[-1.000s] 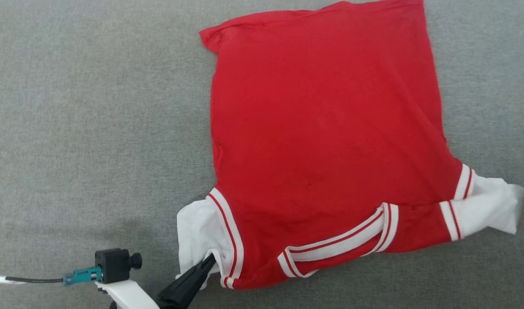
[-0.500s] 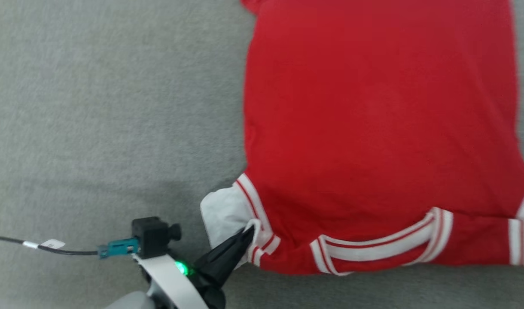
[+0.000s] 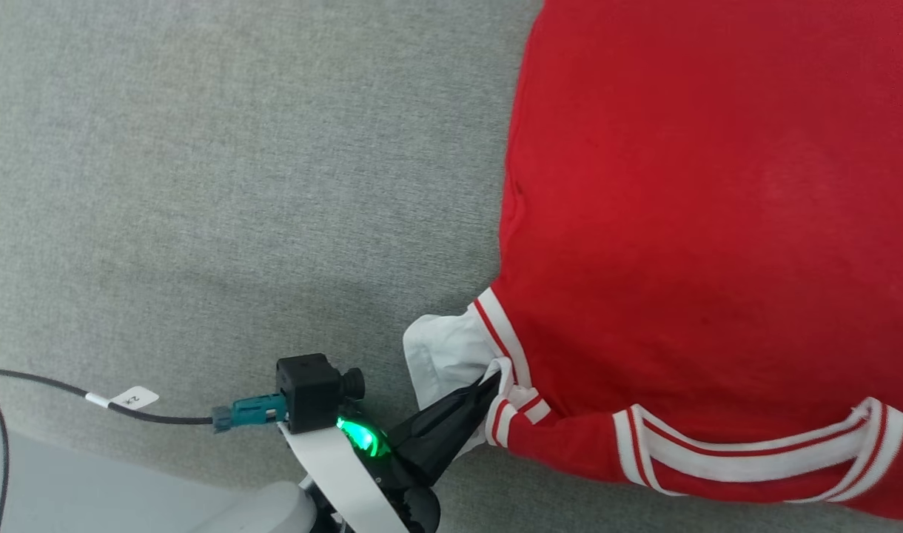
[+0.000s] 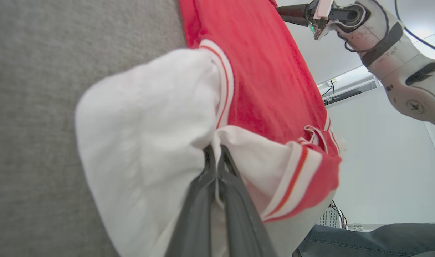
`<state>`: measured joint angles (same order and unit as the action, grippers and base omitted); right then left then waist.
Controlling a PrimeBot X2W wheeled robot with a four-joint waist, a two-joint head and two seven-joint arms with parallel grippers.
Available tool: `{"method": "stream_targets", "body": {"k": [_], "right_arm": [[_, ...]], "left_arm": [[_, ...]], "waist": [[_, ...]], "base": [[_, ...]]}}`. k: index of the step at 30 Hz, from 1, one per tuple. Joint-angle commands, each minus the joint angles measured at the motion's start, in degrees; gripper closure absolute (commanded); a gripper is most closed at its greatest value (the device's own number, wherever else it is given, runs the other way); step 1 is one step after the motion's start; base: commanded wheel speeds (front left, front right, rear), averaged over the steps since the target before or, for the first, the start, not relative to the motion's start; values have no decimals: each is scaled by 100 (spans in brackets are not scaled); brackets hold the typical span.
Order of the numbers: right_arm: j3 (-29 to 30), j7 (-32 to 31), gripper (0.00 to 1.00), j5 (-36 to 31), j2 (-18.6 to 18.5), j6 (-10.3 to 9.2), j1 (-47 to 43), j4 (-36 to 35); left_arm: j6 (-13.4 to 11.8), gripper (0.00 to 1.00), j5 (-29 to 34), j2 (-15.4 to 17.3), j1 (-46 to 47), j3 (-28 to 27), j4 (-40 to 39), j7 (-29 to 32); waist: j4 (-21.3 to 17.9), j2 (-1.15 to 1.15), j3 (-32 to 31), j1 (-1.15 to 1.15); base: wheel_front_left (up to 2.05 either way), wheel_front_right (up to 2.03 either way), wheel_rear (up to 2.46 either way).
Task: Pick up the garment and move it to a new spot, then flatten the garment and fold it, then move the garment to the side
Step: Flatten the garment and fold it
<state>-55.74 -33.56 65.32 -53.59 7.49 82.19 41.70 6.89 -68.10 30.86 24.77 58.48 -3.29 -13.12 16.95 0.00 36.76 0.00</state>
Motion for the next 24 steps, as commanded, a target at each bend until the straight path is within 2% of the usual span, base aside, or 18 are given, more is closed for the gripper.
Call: {"method": "stream_targets", "body": {"k": [1, 4, 5, 6, 12, 16, 20, 24], "right_arm": [[-73, -141, 0, 36, 125, 0, -86, 109], [-234, -421, 0, -13, 262, 0, -154, 191], [-281, -491, 71, -9, 281, 2, -196, 157], [-296, -526, 100, 14, 286, 7, -220, 137], [-201, -158, 100, 68, 98, 0, -205, 11], [-244, 15, 100, 280, -104, 0, -445, -374], [-404, -52, 100, 681, -642, -1, -1025, -1162], [-580, 186, 100, 1007, -1296, -1, -1770, -2000]], "left_arm": [[2, 100, -31, -49, 56, 60, 207, 30], [21, 100, -33, -111, 120, 84, 280, 23], [28, 100, -36, -126, 155, 83, 305, 18], [31, 100, -46, -132, 181, 79, 330, 8], [25, 100, -118, 30, 147, -116, 504, -96], [35, 100, -80, 147, -31, -317, 506, -169], [44, 100, -153, 196, -261, -466, 422, -196], [47, 100, -215, 312, -466, -578, 386, -204]], "waist": [[79, 0, 86, 0], [101, 0, 119, 0], [99, 0, 118, 0], [91, 0, 107, 0], [-100, 0, -211, 0], [-302, 0, -603, 0], [-506, 0, -966, 0], [-701, 0, -1259, 0]], "base": [[0, 0, 0], [0, 0, 0], [0, 0, 0], [0, 0, 0], [0, 0, 0], [0, 0, 0], [0, 0, 0], [0, 0, 0]]}}
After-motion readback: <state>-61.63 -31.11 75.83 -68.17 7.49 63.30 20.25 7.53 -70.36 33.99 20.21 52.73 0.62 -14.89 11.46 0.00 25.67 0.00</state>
